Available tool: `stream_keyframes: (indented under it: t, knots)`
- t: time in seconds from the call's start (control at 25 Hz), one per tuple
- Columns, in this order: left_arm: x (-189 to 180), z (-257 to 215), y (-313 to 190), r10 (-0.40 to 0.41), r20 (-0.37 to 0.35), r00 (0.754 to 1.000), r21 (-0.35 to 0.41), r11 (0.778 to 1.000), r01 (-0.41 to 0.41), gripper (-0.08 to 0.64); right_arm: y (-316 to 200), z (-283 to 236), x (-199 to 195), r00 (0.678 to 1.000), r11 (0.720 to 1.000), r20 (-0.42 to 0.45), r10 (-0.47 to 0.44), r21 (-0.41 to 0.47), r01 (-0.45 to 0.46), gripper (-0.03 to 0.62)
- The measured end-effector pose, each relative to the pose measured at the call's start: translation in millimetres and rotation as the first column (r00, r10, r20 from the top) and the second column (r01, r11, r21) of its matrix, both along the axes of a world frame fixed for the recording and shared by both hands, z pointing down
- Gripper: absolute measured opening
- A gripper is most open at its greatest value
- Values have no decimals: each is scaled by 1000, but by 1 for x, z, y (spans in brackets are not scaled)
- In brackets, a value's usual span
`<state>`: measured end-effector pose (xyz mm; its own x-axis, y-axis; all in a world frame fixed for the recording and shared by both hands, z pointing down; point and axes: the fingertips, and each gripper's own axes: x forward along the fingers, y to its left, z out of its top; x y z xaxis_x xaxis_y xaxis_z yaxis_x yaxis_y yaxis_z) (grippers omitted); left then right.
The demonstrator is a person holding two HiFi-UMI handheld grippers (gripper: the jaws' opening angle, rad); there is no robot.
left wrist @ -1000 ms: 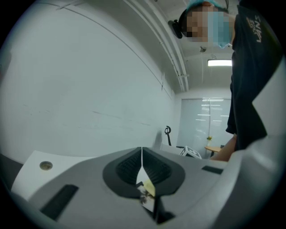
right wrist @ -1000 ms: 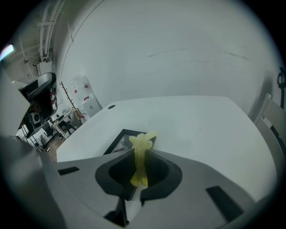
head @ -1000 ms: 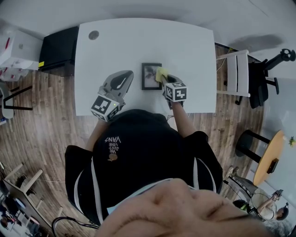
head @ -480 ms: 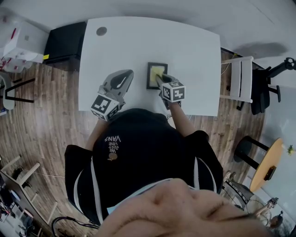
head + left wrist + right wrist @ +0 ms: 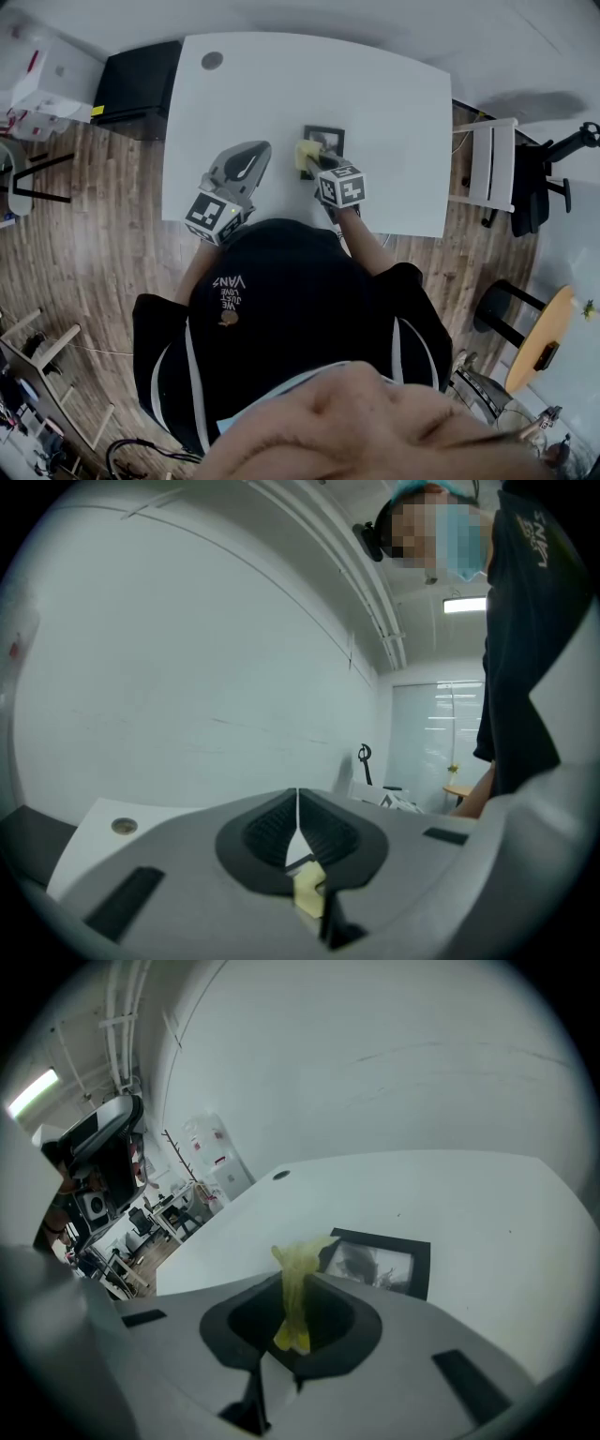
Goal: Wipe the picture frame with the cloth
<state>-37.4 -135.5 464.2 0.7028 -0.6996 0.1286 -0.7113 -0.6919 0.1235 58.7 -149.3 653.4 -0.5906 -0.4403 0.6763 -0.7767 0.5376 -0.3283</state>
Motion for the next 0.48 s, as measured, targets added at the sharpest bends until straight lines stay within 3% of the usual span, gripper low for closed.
stream_keyframes:
  t: [0.48]
  knots:
    - [2,3,1,-6,-6,1000,-8,1000,6,16,7,14,8,999,1000,-32,-7,-29,6,44]
